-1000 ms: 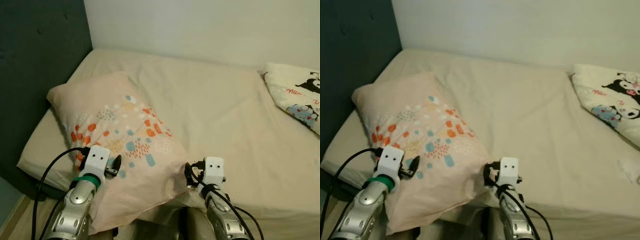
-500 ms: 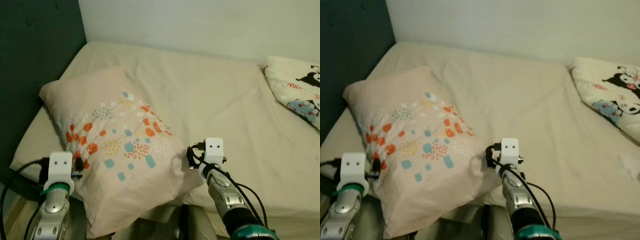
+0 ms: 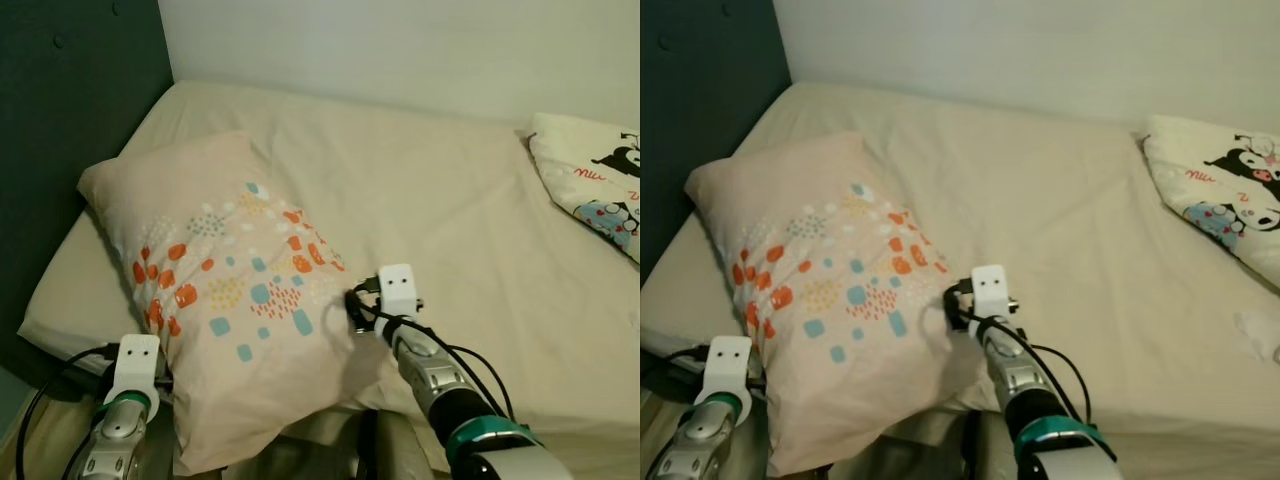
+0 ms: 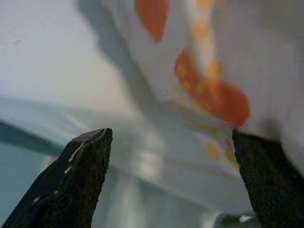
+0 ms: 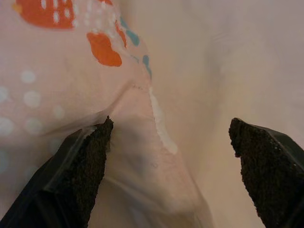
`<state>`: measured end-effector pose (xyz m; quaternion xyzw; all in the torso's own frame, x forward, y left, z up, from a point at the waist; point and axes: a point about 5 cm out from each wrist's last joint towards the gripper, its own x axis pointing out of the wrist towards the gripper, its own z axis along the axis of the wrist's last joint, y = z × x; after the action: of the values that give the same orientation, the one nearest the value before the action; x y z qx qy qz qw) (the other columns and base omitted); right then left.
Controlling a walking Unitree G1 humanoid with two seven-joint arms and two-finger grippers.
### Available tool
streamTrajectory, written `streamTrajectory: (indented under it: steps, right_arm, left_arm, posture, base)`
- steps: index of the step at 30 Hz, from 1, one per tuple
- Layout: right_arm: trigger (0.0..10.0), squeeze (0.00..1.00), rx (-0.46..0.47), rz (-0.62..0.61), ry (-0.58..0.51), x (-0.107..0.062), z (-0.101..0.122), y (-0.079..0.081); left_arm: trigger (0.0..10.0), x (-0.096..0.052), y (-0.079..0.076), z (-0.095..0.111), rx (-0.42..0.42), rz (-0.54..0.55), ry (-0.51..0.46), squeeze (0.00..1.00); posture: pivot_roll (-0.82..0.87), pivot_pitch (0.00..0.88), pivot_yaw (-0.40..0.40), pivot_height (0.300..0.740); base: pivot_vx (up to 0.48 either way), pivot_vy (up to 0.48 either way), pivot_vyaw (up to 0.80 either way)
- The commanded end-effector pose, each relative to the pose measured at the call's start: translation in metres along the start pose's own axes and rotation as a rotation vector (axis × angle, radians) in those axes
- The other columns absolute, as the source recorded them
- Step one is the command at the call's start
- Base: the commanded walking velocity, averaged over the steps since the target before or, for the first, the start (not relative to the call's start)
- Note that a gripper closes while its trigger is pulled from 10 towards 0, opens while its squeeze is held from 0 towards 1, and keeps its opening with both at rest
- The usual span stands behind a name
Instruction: Clean up the room
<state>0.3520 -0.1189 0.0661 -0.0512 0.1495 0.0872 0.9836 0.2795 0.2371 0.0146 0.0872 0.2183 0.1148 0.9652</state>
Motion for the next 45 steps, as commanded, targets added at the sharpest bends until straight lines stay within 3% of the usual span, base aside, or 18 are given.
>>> streamTrajectory:
  steps: [1, 3, 8, 11, 16, 18, 22, 29, 32, 36, 45]
  right_arm:
    - [10.0, 0.0, -0.024, 0.002, 0.034, -0.001, -0.007, 0.0]
    - [10.0, 0.0, -0.041, 0.0, 0.042, -0.001, -0.008, 0.0]
    - [10.0, 0.0, -0.126, -0.105, 0.094, -0.005, -0.016, -0.027]
    - [10.0, 0.0, -0.139, -0.123, 0.104, -0.006, -0.018, -0.033]
    - [10.0, 0.0, -0.186, -0.152, 0.167, -0.012, -0.03, -0.048]
    - [10.0, 0.0, -0.201, -0.132, 0.188, -0.014, -0.035, -0.048]
    - [10.0, 0.0, -0.185, -0.127, 0.196, -0.016, -0.038, -0.049]
    - [10.0, 0.0, -0.161, -0.12, 0.188, -0.016, -0.039, -0.047]
    - [10.0, 0.0, -0.154, -0.126, 0.191, -0.018, -0.043, -0.05]
    - [10.0, 0.0, -0.151, -0.125, 0.195, -0.02, -0.045, -0.052]
    - [10.0, 0.0, -0.137, -0.113, 0.193, -0.019, -0.045, -0.051]
  left_arm:
    - [10.0, 0.002, -0.006, 0.006, -0.012, -0.032, -0.026, 0.0]
    - [10.0, 0.003, -0.008, 0.012, -0.012, -0.042, -0.044, 0.0]
    - [10.0, 0.007, 0.015, 0.041, 0.028, 0.029, -0.195, 0.0]
    - [10.0, 0.007, 0.02, 0.046, 0.028, 0.042, -0.217, 0.0]
    - [10.0, 0.006, 0.046, 0.056, 0.058, 0.091, -0.261, 0.0]
    - [10.0, 0.007, 0.062, 0.057, 0.065, 0.136, -0.253, 0.0]
    - [10.0, 0.012, 0.079, 0.065, 0.076, 0.171, -0.247, 0.0]
    - [10.0, 0.016, 0.09, 0.093, 0.106, 0.196, -0.313, 0.0]
    - [10.0, 0.016, 0.104, 0.124, 0.121, 0.232, -0.389, 0.0]
    - [10.0, 0.015, 0.117, 0.143, 0.142, 0.257, -0.419, 0.0]
    - [10.0, 0.013, 0.128, 0.158, 0.248, 0.249, -0.445, 0.0]
  posture:
    - [0.13, 0.016, -0.037, 0.57]
    - [0.13, 0.016, -0.037, 0.57]
    - [0.13, 0.025, -0.03, 0.57]
    - [0.13, 0.025, -0.03, 0.57]
    - [0.14, 0.031, -0.035, 0.57]
    - [0.14, 0.031, -0.037, 0.57]
    - [0.14, 0.036, -0.045, 0.57]
    - [0.14, 0.035, -0.042, 0.57]
    - [0.14, 0.035, -0.042, 0.57]
    - [0.14, 0.033, -0.041, 0.57]
    - [0.15, 0.019, -0.046, 0.57]
  base:
    - [0.0, 0.0, 0.0]
    - [0.0, 0.0, 0.0]
    - [0.0, 0.0, 0.0]
    - [0.0, 0.0, 0.0]
    - [0.0, 0.0, 0.0]
    - [0.0, 0.0, 0.0]
    - [0.0, 0.0, 0.0]
    - [0.0, 0.0, 0.0]
    - [0.0, 0.0, 0.0]
    - [0.0, 0.0, 0.0]
    - [0.0, 0.0, 0.0]
